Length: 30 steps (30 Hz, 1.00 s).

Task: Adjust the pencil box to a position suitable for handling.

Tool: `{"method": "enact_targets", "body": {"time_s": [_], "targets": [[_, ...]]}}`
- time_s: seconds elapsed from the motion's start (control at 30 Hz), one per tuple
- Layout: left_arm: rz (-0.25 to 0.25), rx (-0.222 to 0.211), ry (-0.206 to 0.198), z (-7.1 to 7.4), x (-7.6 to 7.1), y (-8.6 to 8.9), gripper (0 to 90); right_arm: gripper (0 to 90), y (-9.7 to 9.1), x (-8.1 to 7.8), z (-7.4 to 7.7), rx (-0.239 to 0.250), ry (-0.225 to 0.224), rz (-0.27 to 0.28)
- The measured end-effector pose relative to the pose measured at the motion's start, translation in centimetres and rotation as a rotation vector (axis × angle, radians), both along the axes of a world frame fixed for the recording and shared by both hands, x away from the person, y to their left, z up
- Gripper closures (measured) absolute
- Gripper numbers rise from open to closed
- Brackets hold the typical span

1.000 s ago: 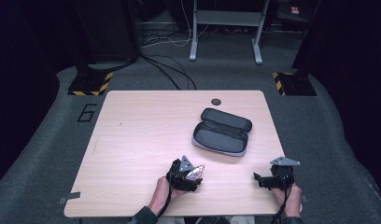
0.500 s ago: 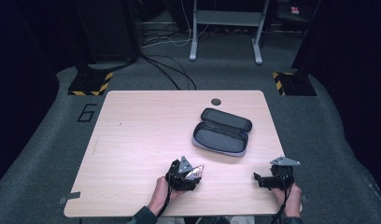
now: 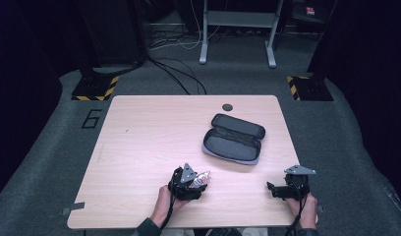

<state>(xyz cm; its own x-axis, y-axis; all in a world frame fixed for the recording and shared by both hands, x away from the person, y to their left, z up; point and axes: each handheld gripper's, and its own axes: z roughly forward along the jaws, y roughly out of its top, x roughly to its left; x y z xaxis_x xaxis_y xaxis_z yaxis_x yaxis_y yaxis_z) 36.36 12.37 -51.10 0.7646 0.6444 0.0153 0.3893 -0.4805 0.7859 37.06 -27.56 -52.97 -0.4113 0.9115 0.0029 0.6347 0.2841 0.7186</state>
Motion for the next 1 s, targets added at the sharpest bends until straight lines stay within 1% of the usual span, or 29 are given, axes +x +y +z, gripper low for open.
{"method": "enact_targets", "body": {"time_s": [0.03,0.2,0.23,0.37,0.4,0.43,0.53,0.57,0.63,0.7,0.73,0.77,0.8,0.9,1.0], "targets": [[-0.004,-0.002,0.004,0.1,0.0,0.2,40.1,0.9,0.0,0.0,0.0,0.001,0.000,-0.001],[0.019,-0.019,-0.008,0.7,-0.1,1.4,40.1,0.9,0.0,0.0,0.0,0.000,0.000,0.000],[0.031,-0.022,-0.020,0.8,-0.1,1.8,40.1,0.9,0.0,0.0,0.0,0.001,0.001,0.000],[0.062,-0.030,-0.029,1.2,-0.2,3.0,40.1,0.9,0.0,0.0,0.0,0.000,0.000,0.000],[0.069,-0.024,-0.035,1.3,-0.2,3.4,40.1,0.9,0.0,0.0,0.0,0.001,0.000,0.000],[0.080,-0.027,-0.037,1.3,-0.2,3.7,40.1,0.9,0.0,0.0,0.0,0.000,0.000,0.000],[0.106,-0.026,-0.048,1.3,-0.2,4.7,40.1,0.9,0.0,0.0,0.0,0.001,0.000,0.000],[0.117,-0.028,-0.043,1.3,-0.2,5.1,40.1,0.9,0.0,0.0,0.0,0.001,0.000,0.000],[0.140,-0.026,-0.050,1.3,-0.2,6.0,40.1,0.9,0.0,0.0,0.0,0.001,0.001,0.000],[0.157,-0.029,-0.047,1.3,-0.2,6.7,40.1,0.9,0.0,0.0,0.0,0.001,0.001,-0.001],[0.168,-0.022,-0.055,1.2,-0.2,7.2,40.1,0.9,0.0,0.0,0.0,0.001,0.000,0.000],[0.176,-0.028,-0.047,1.2,-0.2,7.5,40.1,0.9,0.0,0.0,0.0,0.001,0.001,-0.001],[0.188,-0.026,-0.054,1.1,-0.1,7.9,40.1,0.9,0.0,0.0,0.0,0.001,0.001,-0.001],[0.222,-0.029,-0.053,0.8,0.0,9.3,40.1,0.9,0.0,0.0,0.0,0.001,0.000,-0.001],[0.241,-0.028,-0.043,0.5,0.0,10.5,40.1,0.9,0.0,0.0,0.0,0.003,0.002,-0.002]]}}
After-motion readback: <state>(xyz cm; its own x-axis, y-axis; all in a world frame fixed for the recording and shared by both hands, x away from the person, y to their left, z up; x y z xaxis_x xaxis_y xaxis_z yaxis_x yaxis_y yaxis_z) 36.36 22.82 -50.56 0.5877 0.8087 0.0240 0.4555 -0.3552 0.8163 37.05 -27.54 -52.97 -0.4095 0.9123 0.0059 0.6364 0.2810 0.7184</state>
